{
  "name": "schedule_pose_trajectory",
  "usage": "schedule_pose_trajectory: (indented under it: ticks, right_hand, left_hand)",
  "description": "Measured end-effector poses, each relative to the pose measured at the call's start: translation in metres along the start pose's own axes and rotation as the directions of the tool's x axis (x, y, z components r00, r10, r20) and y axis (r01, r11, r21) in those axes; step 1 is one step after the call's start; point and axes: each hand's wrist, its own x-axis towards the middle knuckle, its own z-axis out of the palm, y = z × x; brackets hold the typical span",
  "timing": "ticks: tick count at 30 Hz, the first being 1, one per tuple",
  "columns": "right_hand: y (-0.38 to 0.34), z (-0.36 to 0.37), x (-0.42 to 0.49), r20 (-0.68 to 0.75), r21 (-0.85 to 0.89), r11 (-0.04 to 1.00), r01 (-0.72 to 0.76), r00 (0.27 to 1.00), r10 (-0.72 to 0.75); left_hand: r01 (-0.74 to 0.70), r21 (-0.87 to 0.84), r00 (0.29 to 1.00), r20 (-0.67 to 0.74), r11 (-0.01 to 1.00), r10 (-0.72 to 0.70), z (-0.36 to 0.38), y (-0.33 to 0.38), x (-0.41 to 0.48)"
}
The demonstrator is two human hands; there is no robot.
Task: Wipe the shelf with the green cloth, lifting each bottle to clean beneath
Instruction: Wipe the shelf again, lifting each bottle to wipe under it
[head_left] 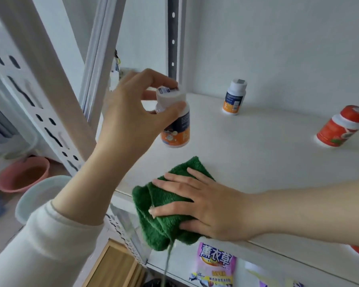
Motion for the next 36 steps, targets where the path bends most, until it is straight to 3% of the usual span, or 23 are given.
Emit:
schedule_pose_trajectory:
  ticks: [4, 7, 9, 11, 13, 15, 18, 21, 23, 25, 27, 30, 33, 36]
  right_hand:
    - [0.033, -0.012, -0.048, 0.136, -0.002, 0.993, -0.121, 0.983, 0.12]
    - [0.073, -0.016, -0.078, 0.153, -0.038, 0.924, -0.38, 0.912, 0.381]
    - [0.108, -0.017, -0.087, 0.079, 0.008, 0.802, -0.597, 0.8, 0.595]
    - [0.142, -0.022, -0.083, 0.033, 0.062, 0.633, -0.772, 0.635, 0.772]
    - [0.167, -0.029, -0.069, 0.045, 0.116, 0.479, -0.87, 0.487, 0.872]
    - [0.183, -0.037, -0.054, 0.093, 0.182, 0.388, -0.903, 0.409, 0.908]
    - [0.183, -0.041, -0.046, 0.105, 0.207, 0.392, -0.896, 0.419, 0.902]
    - [0.157, -0.03, -0.064, 0.102, 0.135, 0.562, -0.816, 0.575, 0.812]
    - [0.136, -0.022, -0.081, 0.202, 0.068, 0.691, -0.719, 0.688, 0.697]
    - [0.124, -0.023, -0.094, 0.315, 0.038, 0.769, -0.638, 0.738, 0.597]
    - [0.124, -0.028, -0.102, 0.356, 0.042, 0.78, -0.625, 0.738, 0.573]
    - [0.142, -0.031, -0.095, 0.272, 0.063, 0.679, -0.731, 0.667, 0.693]
    - [0.174, -0.033, -0.077, 0.136, 0.129, 0.453, -0.882, 0.469, 0.873]
    - [0.207, -0.038, -0.054, 0.065, 0.17, 0.274, -0.947, 0.288, 0.955]
  left_hand:
    - [-0.013, -0.075, 0.994, 0.106, 0.997, 0.021, 0.024, 0.003, -0.006]
    - [-0.01, -0.116, 0.987, 0.158, 0.993, 0.028, 0.041, 0.001, -0.013]
    - [-0.017, -0.12, 0.98, 0.196, 0.993, 0.041, 0.052, 0.0, -0.018]
    - [-0.036, -0.099, 0.968, 0.244, 0.994, 0.059, 0.062, -0.001, -0.024]
    - [-0.054, -0.067, 0.959, 0.276, 0.996, 0.071, 0.073, 0.0, -0.03]
    - [-0.072, -0.052, 0.96, 0.269, 0.996, 0.083, 0.083, 0.0, -0.032]
    - [-0.08, -0.064, 0.962, 0.256, 0.995, 0.094, 0.092, 0.0, -0.037]
    - [-0.099, -0.106, 0.949, 0.29, 0.989, 0.126, 0.092, -0.004, -0.041]
    - [-0.031, -0.21, 0.958, 0.274, 0.977, 0.089, 0.089, -0.007, -0.031]
    - [0.01, -0.266, 0.974, 0.221, 0.964, 0.051, 0.092, -0.01, -0.002]
    - [0.004, -0.168, 0.969, 0.242, 0.986, 0.037, 0.107, -0.011, 0.039]
    - [-0.087, 0.1, 0.925, 0.377, 0.991, 0.043, 0.152, -0.015, 0.09]
    - [-0.135, 0.193, 0.897, 0.441, 0.972, 0.037, 0.193, -0.026, 0.114]
    - [-0.083, 0.161, 0.903, 0.429, 0.983, 0.006, 0.211, -0.036, 0.128]
